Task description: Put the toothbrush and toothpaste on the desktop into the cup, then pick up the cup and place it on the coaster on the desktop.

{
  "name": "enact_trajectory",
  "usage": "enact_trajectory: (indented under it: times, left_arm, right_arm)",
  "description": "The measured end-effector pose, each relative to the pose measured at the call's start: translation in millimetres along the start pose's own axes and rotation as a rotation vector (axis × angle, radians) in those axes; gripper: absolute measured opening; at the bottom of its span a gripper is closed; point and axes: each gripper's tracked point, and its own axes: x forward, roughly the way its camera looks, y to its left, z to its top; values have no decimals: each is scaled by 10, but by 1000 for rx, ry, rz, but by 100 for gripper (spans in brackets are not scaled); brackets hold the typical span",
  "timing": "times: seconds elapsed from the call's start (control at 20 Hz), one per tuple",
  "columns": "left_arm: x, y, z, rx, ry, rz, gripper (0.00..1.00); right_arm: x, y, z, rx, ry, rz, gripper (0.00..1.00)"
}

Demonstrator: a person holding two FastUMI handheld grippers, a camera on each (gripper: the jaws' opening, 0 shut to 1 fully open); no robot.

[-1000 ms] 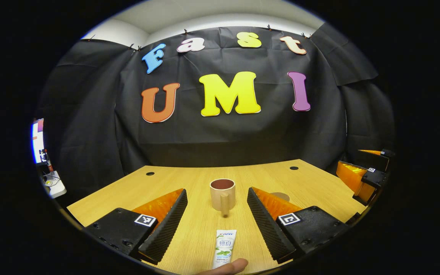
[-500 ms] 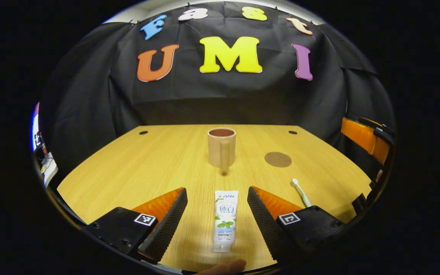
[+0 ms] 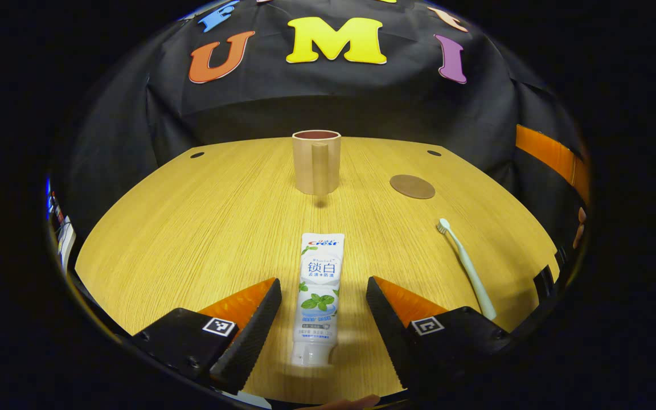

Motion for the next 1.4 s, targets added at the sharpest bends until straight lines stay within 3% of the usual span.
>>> enact_trajectory:
  times: [0.25, 0.4, 0.5, 0.6, 0.8, 1.05, 1.4]
  left_arm:
    - [23, 12, -62, -25, 33, -14, 82]
    - [17, 63, -55, -30, 20, -10, 48]
    - [24, 51, -29, -9, 3, -20, 45]
    - [-18, 40, 59, 8, -33, -22, 47]
    - [-270, 64, 560, 75, -215, 15, 42]
    - [-613, -122, 1134, 30, -340, -17, 42]
    - [-866, -475, 1875, 6, -511, -96, 42]
  right_arm:
    - [20, -6, -25, 5, 7, -6, 94]
    - [26, -9, -45, 4, 10, -6, 95]
    - [30, -27, -50, 5, 9, -10, 94]
    - [42, -38, -57, 15, 14, -12, 94]
    - [65, -42, -86, 58, 26, -7, 96]
    - [210, 59, -304, 99, 85, 12, 94]
    - [310, 336, -856, 26, 206, 21, 95]
